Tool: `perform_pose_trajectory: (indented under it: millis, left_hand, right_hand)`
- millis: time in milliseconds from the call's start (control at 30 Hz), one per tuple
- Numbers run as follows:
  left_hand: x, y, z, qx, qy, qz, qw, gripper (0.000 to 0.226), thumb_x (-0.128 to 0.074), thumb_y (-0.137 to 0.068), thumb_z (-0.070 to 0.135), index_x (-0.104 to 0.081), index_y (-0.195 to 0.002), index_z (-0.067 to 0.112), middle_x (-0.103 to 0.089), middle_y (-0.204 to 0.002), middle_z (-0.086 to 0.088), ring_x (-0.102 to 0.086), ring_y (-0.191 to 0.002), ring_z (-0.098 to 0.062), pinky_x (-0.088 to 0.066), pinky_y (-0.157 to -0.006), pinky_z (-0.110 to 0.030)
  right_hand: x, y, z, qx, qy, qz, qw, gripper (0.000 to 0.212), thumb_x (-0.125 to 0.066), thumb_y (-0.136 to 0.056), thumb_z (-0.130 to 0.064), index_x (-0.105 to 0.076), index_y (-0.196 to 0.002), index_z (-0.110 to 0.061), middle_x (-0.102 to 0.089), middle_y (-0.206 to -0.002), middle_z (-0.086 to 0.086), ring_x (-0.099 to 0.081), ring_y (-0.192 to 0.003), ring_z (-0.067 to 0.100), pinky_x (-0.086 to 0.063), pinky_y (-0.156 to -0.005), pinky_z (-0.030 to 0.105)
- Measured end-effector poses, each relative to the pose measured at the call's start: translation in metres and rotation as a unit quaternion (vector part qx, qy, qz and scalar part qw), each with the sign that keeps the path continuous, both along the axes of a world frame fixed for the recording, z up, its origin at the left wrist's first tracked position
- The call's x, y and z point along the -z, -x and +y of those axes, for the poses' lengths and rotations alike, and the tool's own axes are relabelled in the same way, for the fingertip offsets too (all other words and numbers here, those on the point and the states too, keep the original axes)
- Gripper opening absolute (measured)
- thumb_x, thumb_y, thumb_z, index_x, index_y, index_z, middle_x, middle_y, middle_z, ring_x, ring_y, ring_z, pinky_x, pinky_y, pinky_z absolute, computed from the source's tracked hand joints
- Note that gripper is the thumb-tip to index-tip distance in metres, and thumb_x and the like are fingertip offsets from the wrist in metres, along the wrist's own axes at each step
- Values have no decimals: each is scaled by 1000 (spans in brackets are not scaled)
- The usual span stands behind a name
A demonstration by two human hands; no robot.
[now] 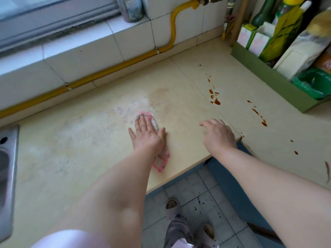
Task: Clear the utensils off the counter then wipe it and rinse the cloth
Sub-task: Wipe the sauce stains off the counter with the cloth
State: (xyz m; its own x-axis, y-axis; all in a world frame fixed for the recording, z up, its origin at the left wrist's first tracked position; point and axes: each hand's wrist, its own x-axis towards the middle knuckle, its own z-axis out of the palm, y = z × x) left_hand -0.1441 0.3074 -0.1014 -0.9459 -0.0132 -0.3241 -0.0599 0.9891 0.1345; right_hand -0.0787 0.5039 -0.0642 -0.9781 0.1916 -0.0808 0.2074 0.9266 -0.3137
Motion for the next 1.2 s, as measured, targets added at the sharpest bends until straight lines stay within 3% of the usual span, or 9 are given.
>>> perform_pose_trajectory:
  millis: [200,300,367,500,600,933,1200]
  left_hand:
    - [-4,37,55,33,-92,-21,995,75,-20,-98,53,8,-154,12,14,-161,-6,17,-148,-22,13,-116,-47]
    - [-10,48,52,32,-188,49,980,60,-27,-99,40,-16,-153,16,-21,-160,-4,-19,-147,-20,-4,-119,-46]
    - [-15,62,29,-8,-168,110,980,55,-36,-99,30,-22,-151,19,-33,-155,-4,-34,-140,-22,-20,-116,-42]
    - [-16,92,-23,-15,-41,110,993,59,-41,-95,18,-24,-150,24,-20,-159,-2,-21,-144,-25,-24,-114,-40]
    - [-12,109,-22,51,-38,99,993,52,-40,-98,23,-27,-148,26,-19,-159,-2,-16,-146,-25,-24,-112,-43]
    - [-11,155,22,111,-36,86,989,64,-41,-92,13,-23,-151,28,-8,-162,-1,-5,-149,-23,-15,-118,-46]
    - [-14,216,72,124,-23,56,990,61,-44,-96,25,-20,-152,25,-7,-162,-2,-4,-149,-24,-15,-116,-51]
  right_hand:
    - [0,17,-3,-8,5,-10,1000,61,-37,-87,7,-44,-141,-21,-45,-143,-3,-39,-130,18,-34,-107,32]
    - [5,31,-14,-30,4,-12,999,61,-37,-88,5,-40,-143,-21,-41,-147,-2,-34,-135,18,-31,-110,32]
    - [10,45,-28,-59,6,-1,998,54,-37,-94,-5,-36,-146,-21,-34,-153,-1,-27,-142,17,-24,-114,31]
    - [24,72,-65,-180,0,-39,983,55,-28,-103,-29,-12,-154,-18,-5,-162,2,1,-150,15,0,-121,30]
    - [37,86,-85,-189,-42,-80,978,65,-25,-102,-39,3,-154,-11,11,-161,6,15,-148,17,13,-119,31]
    - [30,156,-25,-92,-50,-155,982,71,-20,-98,-54,14,-152,-23,25,-158,-1,25,-145,16,16,-116,34]
    - [39,227,17,-81,-52,-160,982,74,-17,-97,-57,19,-151,-22,30,-156,3,30,-143,21,16,-119,38]
